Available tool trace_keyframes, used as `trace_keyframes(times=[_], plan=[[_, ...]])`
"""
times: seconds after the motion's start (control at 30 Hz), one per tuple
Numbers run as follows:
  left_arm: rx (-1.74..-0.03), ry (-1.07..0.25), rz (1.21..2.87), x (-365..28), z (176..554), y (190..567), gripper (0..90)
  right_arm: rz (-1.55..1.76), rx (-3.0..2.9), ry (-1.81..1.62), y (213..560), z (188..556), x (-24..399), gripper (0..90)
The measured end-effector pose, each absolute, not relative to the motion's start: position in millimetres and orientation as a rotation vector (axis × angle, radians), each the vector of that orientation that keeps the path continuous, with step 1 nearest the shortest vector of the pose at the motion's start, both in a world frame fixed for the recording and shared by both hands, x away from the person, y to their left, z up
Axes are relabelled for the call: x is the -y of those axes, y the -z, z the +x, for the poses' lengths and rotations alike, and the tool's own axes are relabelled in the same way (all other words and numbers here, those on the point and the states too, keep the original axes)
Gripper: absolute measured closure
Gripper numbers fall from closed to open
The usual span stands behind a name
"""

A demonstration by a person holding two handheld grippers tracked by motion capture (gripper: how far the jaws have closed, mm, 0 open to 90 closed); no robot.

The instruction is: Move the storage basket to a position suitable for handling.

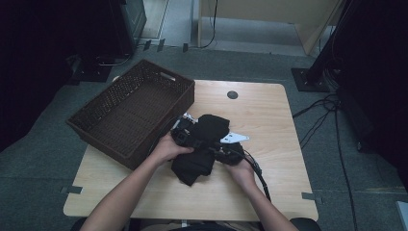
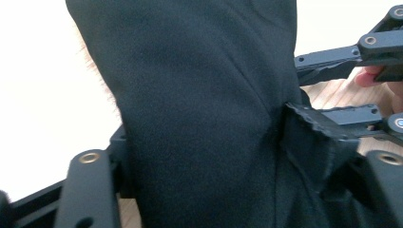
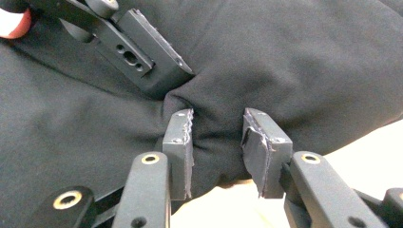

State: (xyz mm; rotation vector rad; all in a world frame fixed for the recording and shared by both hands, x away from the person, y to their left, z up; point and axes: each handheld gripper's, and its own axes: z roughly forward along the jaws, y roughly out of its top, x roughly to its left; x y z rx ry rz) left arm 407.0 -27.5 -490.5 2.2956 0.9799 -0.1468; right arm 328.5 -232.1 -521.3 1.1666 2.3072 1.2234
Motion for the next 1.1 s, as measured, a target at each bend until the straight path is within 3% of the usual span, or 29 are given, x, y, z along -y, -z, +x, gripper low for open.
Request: trace_keyframes(times=[0.23, 0.37, 0.53, 1.1], plan=[[-0.971, 0.11, 2.299, 29.0, 404.7, 481.6, 57.7, 1.176, -2.301, -1.228, 521.3, 328.4, 231.6, 63.1], [-0.961, 0.097, 2.304, 29.2, 404.0, 476.3, 68.5, 1.188, -2.304, -1.265, 521.2, 328.5, 233.0, 54.2], [-0.955, 0.105, 2.3, 28.0, 403.9, 473.9, 71.4, 1.192, -2.286, -1.255, 519.4, 322.6, 238.9, 49.7], [-0.884, 0.082, 2.335, 28.6, 406.4, 441.5, 73.2, 1.248, -2.271, -1.24, 520.4, 321.3, 252.0, 48.6]])
